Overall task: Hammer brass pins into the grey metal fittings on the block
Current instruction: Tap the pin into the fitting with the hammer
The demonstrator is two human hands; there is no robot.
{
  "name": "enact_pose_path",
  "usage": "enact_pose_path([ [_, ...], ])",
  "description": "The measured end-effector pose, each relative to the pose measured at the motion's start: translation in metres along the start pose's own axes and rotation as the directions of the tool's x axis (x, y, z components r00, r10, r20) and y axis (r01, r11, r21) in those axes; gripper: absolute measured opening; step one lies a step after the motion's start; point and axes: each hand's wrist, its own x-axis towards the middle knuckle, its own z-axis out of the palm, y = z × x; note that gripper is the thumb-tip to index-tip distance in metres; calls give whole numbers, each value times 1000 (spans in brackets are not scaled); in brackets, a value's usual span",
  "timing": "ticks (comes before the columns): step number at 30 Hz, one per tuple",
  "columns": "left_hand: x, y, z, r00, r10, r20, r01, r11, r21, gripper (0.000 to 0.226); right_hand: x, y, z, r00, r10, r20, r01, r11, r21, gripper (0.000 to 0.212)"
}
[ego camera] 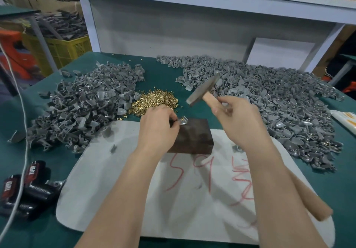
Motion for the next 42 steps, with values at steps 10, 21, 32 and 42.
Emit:
enact_pose_path([
  [10, 1, 0, 1, 1000, -16, -7, 16, 999, -36, 10, -22, -10, 2, 970, -203, 131, 211, 976, -50, 31],
  [21, -2, 1, 0, 1000, 1, -14, -1, 1000, -14, 12, -21, -12, 6, 984, -178, -30, 178, 984, -26, 37],
  [32, 0, 1, 2, 999, -30, -26, 29, 998, -56, 13, -22, -9, 3, 944, -188, -273, 227, 966, 122, 38],
  [42, -1, 3, -1, 999, -42, -9, 41, 999, -30, 13, 7, 2, 16, 1000, -15, 14, 14, 998, 64, 17],
])
